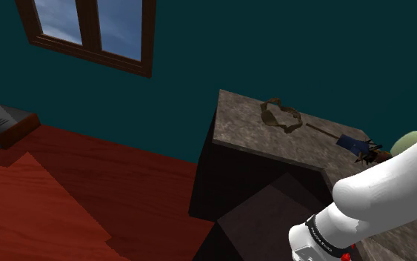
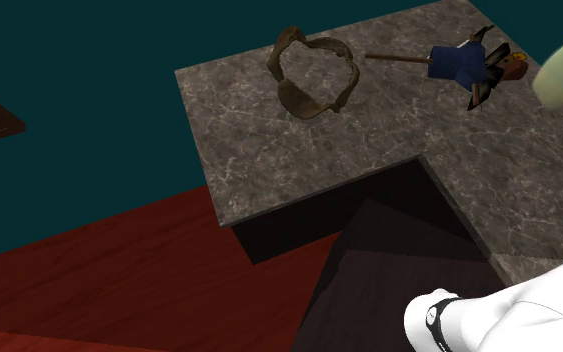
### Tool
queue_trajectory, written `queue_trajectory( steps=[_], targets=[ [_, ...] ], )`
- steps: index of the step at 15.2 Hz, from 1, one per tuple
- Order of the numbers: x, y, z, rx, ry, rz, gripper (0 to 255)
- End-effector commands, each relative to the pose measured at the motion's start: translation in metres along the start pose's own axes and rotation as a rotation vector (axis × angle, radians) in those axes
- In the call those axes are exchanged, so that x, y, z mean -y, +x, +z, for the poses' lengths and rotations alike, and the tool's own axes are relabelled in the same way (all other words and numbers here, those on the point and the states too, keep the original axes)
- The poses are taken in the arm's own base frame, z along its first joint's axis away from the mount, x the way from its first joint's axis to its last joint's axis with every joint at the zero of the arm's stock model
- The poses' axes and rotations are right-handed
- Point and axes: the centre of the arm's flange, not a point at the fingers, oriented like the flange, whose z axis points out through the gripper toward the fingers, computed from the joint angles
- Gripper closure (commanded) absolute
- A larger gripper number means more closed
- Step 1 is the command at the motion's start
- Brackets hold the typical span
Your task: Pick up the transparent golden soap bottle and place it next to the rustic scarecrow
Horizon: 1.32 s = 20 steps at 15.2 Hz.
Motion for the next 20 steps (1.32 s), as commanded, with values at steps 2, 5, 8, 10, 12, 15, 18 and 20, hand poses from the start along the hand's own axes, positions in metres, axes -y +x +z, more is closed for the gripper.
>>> queue_trajectory(
  steps=[2, 5, 8, 10, 12, 15, 18, 20],
  targets=[
    [0.001, 0.000, 0.016, 0.000, -0.001, 0.000, 255],
    [0.001, 0.000, 0.032, 0.000, -0.001, 0.000, 255],
    [0.001, 0.000, 0.048, 0.000, -0.001, 0.000, 255],
    [0.001, 0.000, 0.059, 0.000, -0.001, 0.000, 255],
    [0.002, 0.000, 0.069, 0.000, -0.001, 0.000, 255],
    [0.002, 0.000, 0.085, 0.000, -0.001, 0.000, 255],
    [0.002, 0.000, 0.101, 0.000, -0.001, 0.000, 255],
    [0.002, 0.000, 0.111, 0.000, -0.001, 0.000, 255]
  ],
)
